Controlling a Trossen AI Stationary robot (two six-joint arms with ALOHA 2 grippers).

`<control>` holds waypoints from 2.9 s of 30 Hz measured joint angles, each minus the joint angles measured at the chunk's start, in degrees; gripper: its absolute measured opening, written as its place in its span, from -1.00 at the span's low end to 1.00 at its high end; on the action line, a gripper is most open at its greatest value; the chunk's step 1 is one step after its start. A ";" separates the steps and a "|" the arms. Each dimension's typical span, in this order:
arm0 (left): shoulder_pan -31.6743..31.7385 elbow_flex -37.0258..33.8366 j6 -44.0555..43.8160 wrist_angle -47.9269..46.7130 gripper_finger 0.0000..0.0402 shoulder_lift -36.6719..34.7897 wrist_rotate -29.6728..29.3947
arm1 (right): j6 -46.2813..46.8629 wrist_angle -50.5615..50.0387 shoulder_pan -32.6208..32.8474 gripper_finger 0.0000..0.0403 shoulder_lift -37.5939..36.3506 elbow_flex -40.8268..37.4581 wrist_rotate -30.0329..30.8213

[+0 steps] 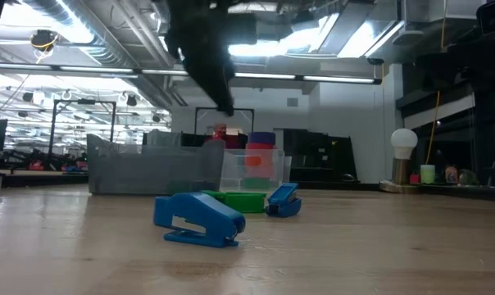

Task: Pick and place Stapler, Stapler remover, tape
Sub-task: Put the green stapler into the black bin

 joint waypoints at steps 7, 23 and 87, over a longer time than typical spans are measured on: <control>-3.15 0.54 10.23 5.94 -0.35 0.02 4.63 | 0.00 -0.01 -0.02 0.12 0.07 0.00 0.00; -7.45 0.50 21.58 7.79 -0.36 2.82 7.12 | -0.02 -0.01 -0.01 0.12 0.07 0.00 0.00; -11.45 -1.40 36.59 8.28 0.00 16.17 9.38 | 0.00 0.00 -0.02 0.12 0.07 0.00 0.00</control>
